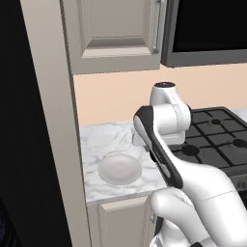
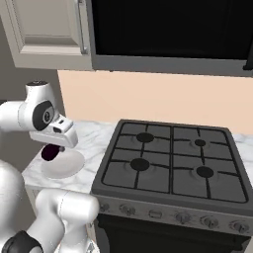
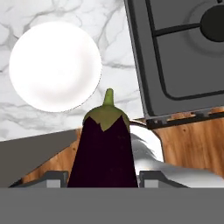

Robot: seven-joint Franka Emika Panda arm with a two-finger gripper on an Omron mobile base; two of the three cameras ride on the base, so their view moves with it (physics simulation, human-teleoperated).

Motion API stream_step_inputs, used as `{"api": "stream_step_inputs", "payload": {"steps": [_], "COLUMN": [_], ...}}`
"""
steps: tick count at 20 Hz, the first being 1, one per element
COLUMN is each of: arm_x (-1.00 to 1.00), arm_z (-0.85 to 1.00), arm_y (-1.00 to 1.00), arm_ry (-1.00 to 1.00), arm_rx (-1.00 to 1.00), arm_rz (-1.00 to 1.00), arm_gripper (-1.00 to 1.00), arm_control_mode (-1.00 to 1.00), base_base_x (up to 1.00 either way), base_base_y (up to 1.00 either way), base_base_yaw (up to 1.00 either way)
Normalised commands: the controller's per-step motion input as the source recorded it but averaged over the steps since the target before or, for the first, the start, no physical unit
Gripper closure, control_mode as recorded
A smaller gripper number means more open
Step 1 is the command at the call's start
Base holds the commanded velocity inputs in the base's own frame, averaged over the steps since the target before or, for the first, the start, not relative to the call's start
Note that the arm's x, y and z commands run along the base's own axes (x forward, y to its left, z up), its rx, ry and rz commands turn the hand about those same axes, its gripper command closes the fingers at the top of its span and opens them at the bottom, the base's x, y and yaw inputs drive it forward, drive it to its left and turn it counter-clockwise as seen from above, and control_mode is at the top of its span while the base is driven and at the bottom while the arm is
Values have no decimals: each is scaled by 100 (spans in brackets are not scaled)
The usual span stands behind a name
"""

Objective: Pick eggplant from the fridge and place it on the plate on the counter.

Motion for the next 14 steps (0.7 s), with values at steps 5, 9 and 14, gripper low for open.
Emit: {"api": "stream_step_inputs", "payload": {"steps": [5, 9, 14], "arm_x": [51, 54, 56], "arm_z": [-49, -50, -46], "arm_y": [24, 21, 14], "arm_ry": [8, 9, 3], "arm_rx": [0, 0, 0], "arm_rz": [0, 0, 0], "arm_gripper": [100, 100, 100], "arm_control_mode": [-100, -100, -100], "base_base_x": [0, 0, 0], "base_base_y": [0, 0, 0], "base_base_yaw": [0, 0, 0]}}
